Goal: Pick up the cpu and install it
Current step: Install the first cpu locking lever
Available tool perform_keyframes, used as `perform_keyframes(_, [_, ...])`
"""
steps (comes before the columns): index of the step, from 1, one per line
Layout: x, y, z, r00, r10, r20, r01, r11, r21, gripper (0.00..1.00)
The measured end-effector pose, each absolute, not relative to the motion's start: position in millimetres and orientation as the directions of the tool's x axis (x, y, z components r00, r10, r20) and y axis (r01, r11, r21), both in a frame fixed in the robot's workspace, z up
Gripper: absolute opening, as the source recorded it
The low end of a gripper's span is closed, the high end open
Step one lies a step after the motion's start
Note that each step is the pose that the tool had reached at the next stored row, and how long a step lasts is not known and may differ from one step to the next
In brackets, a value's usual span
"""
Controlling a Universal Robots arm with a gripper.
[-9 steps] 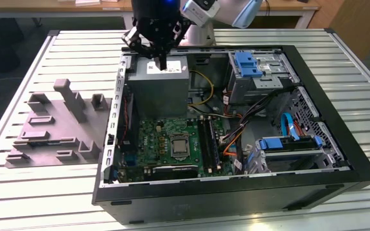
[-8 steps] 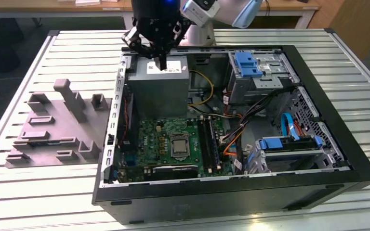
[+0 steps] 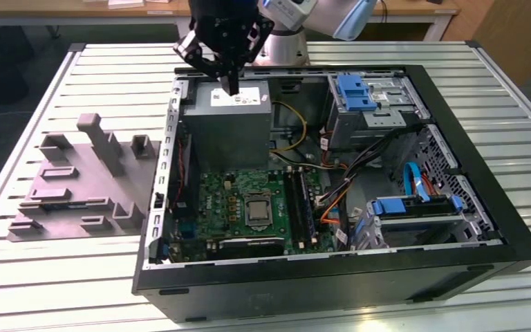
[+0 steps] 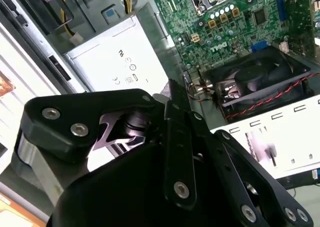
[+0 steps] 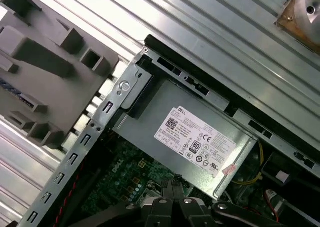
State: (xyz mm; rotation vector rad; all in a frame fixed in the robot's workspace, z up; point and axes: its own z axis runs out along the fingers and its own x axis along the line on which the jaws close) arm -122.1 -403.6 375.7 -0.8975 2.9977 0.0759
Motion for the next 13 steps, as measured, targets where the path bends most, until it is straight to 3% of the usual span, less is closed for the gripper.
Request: perform_keyframes(13, [-122.2,-403.7,384.7,-0.836,-0.549,-0.025,-0.549,0.834,0.043,0.11])
